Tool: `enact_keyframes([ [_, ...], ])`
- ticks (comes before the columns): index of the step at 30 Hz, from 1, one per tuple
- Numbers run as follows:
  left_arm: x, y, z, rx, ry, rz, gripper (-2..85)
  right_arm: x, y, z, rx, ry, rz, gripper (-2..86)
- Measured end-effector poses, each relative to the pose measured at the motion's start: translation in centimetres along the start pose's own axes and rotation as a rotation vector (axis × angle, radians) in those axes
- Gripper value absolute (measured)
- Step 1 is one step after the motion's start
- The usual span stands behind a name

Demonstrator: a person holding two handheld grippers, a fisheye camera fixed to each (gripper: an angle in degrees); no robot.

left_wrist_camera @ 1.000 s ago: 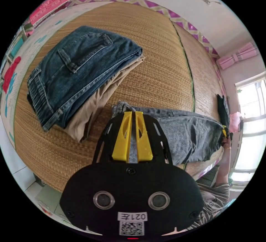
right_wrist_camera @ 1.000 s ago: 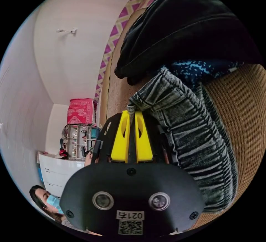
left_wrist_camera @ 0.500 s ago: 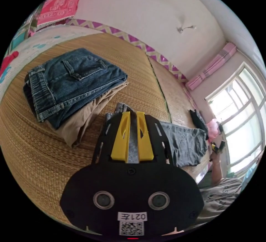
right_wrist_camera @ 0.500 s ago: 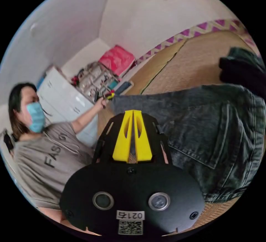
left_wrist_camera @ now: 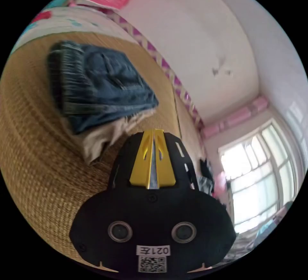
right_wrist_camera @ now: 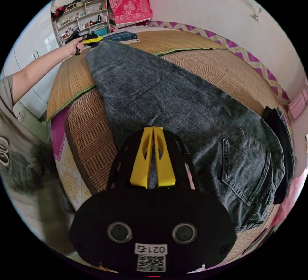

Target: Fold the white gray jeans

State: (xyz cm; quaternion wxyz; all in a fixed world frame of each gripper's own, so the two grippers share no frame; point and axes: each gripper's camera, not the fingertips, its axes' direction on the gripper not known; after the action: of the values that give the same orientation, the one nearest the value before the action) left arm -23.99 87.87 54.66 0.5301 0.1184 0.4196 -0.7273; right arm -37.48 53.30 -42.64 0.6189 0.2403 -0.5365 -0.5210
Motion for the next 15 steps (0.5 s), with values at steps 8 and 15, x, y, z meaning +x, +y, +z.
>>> enact_keyframes([
  [8,1.2,0.6,-3.6,-0.171,0.019,0.201,7.4,2.0,-2.2,-5.8,-0.001,-0.075,0.096,-0.9],
  [15,6.0,10.2,-0.8,-0.326,-0.221,0.549,2.1,0.5,-3.8,-10.3,-0.002,-0.001,0.055,-0.6],
])
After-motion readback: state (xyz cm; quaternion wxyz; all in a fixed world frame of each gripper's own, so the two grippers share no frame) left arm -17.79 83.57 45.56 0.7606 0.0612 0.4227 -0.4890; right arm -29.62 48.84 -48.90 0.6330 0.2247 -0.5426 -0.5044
